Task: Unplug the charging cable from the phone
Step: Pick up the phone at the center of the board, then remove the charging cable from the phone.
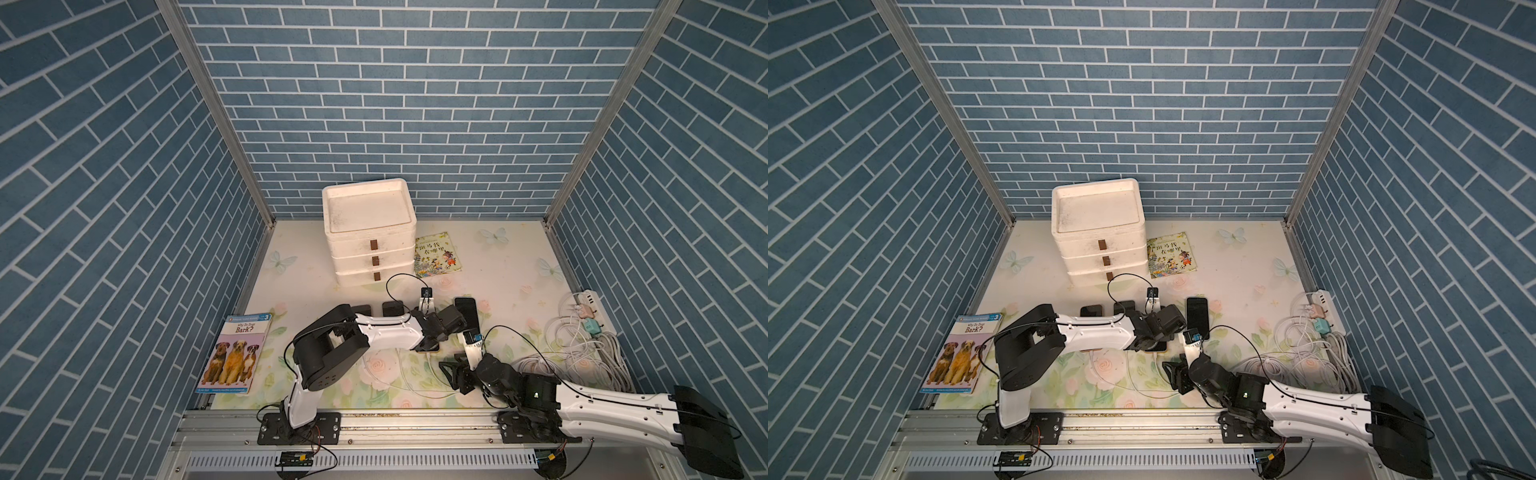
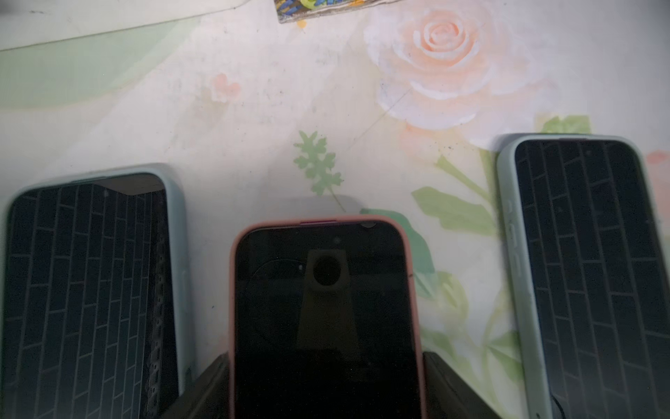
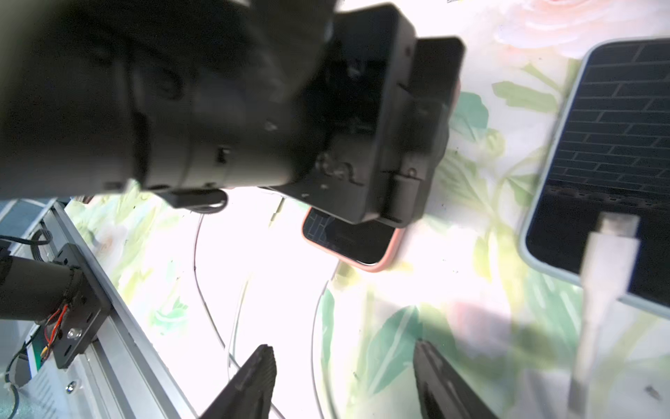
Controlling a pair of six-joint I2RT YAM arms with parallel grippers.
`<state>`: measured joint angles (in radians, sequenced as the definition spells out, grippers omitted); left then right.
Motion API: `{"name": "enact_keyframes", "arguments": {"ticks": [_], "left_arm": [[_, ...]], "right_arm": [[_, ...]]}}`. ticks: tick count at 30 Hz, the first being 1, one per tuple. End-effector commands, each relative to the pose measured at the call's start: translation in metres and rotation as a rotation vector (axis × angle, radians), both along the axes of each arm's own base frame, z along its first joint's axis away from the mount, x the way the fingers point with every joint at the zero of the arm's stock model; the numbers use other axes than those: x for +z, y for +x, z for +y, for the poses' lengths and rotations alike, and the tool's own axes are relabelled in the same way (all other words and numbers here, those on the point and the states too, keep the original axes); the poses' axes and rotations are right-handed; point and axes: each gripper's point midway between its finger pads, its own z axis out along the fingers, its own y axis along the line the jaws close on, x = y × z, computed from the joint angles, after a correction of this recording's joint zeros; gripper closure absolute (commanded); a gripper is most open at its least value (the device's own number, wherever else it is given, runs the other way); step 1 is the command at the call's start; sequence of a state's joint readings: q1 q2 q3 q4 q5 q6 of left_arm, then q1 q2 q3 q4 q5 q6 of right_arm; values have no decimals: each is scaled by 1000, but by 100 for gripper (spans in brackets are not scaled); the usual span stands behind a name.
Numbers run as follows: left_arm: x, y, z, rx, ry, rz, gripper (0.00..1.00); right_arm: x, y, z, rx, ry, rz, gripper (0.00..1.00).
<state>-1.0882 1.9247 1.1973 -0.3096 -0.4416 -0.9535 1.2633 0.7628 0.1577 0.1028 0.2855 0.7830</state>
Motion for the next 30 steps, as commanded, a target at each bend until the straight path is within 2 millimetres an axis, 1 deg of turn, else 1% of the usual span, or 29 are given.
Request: {"name": "enact_keyframes", "arguments": {"ticks": [1, 5, 7, 12, 16, 20, 22, 25, 27, 30], "left_arm": [[29, 7, -5, 23, -89, -74, 100], [45, 8, -9, 28, -161, -103, 100], [51, 9, -11, 33, -185, -114, 100], [64, 11, -10, 48, -218, -142, 100], [69, 12, -5, 59, -226, -167, 100], [74, 11, -4, 65, -253, -189, 100], [75, 11, -5, 63, -262, -194, 100], [76, 10, -8, 61, -276, -198, 100], [78, 10, -10, 61, -282, -203, 100], [83, 10, -11, 60, -292, -214, 100]], "right_arm": [[8, 3, 3, -48, 89, 18, 35], [-4, 1, 6, -43, 60, 53, 36], [-6, 0, 10, -36, 54, 59, 38], [-3, 0, 28, -2, 64, 65, 46], [-2, 1, 35, 8, 57, 63, 50], [1, 4, 31, -14, 63, 56, 51], [4, 6, 25, -36, 73, 49, 50], [10, 5, 24, -31, 105, 42, 49], [9, 3, 24, -25, 99, 45, 51], [1, 2, 26, -15, 72, 61, 53]]}}
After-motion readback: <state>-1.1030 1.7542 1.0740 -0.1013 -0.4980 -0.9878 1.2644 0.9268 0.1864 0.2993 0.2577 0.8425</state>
